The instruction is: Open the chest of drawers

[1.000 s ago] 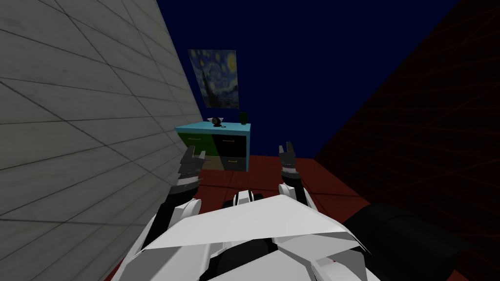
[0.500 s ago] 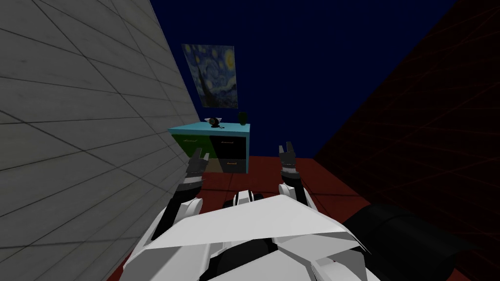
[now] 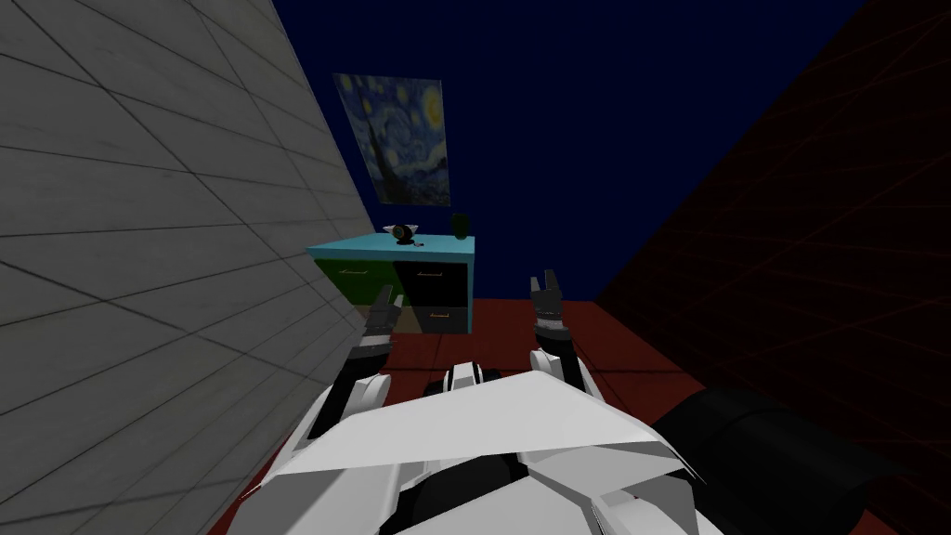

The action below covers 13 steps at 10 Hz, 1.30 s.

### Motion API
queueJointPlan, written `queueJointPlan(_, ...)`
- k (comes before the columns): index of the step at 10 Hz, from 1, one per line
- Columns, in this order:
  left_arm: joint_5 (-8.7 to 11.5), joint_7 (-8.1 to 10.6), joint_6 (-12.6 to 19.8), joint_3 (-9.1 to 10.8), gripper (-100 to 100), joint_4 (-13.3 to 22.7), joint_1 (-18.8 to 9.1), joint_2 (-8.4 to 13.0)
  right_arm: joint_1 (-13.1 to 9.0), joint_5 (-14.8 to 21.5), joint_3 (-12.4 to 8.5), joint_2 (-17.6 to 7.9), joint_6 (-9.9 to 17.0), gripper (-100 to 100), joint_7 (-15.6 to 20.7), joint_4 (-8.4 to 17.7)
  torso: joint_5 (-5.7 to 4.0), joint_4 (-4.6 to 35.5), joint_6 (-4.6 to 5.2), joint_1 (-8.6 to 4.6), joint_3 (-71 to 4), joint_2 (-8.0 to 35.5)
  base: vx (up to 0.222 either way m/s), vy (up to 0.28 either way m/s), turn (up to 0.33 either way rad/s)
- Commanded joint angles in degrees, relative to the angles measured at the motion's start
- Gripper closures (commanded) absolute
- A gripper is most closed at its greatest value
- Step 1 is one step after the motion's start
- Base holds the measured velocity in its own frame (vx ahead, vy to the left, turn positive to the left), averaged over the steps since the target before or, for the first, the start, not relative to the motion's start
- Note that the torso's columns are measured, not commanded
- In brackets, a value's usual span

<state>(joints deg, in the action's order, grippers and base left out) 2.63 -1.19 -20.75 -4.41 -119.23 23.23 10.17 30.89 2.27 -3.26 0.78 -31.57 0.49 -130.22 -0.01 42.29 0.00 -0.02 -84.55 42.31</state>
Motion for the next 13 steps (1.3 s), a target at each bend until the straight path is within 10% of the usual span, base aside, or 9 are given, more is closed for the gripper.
queueJointPlan(1,-0.1,0.07,0.0,-0.33,-100,2.7,-1.1,-0.4,0.0,0.0,0.0,0.0,0.0,0,0.0,0.0,0.01,0.0,0.00,0.05,0.0,0.0,0.081,0.021,-0.037)
queueJointPlan(13,-0.7,0.67,-0.4,-1.95,-100,16.6,-6.6,-2.3,0.0,0.0,0.0,0.0,0.0,0,0.0,0.0,0.00,0.0,0.00,-0.01,0.0,0.0,0.084,0.023,-0.045)
